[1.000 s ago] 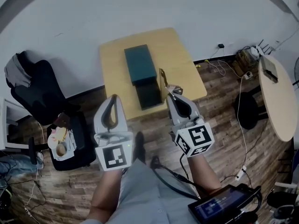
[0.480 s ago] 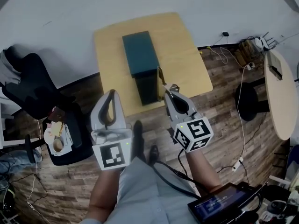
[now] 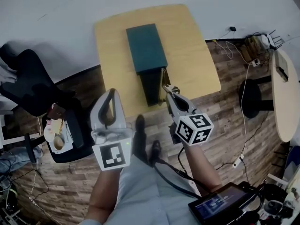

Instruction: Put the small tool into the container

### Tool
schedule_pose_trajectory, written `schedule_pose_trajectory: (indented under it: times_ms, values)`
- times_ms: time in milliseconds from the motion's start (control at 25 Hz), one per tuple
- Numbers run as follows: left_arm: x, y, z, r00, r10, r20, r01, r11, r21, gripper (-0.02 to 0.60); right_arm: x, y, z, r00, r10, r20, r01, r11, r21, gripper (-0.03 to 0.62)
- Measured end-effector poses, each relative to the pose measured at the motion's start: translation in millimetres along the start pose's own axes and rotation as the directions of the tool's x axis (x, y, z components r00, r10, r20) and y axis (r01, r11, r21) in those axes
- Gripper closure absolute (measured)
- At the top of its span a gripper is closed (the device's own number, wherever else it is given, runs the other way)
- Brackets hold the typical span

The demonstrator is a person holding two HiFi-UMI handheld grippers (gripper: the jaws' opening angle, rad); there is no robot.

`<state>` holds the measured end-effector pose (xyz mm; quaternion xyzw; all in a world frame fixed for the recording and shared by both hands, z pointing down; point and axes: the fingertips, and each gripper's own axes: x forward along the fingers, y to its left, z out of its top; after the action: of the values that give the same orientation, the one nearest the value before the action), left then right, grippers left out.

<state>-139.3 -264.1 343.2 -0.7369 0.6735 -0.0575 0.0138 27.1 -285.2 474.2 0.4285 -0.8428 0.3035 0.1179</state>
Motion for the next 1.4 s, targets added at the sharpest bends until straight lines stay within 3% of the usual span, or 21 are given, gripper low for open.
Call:
schedule_pose_trajectory:
  times_ms: [200, 440, 1040, 1400]
  values:
    - [12.6, 13.0, -10.5, 1.0, 0.0, -0.023, 0.0, 1.0, -0.008, 0.571, 19.9, -15.4, -15.5, 0.997, -0.038, -0.062, 0.045, 0.993, 0.108, 0.589]
    - [28.4, 15.8, -20.5, 0.999, -0.018, -0.038, 0.017, 1.0, -0.014, 0.571, 36.2, -34.8, -29.5, 0.992, -0.013, -0.128, 0.053, 0.95, 0.308, 0.589]
    - [54.8, 26.1, -23.9, 0.998, -0.034, -0.049, 0.032, 0.999, -0.035, 0.569, 60.5, -49.7, -35.4, 0.968, 0.02, -0.251, 0.08, 0.921, 0.382, 0.589]
    - [66.1, 41.3, -21.2, 0.998, -0.031, -0.05, 0.029, 0.998, -0.049, 0.569, 76.8, -54.2, -38.9, 0.957, 0.051, -0.287, 0.09, 0.884, 0.458, 0.589]
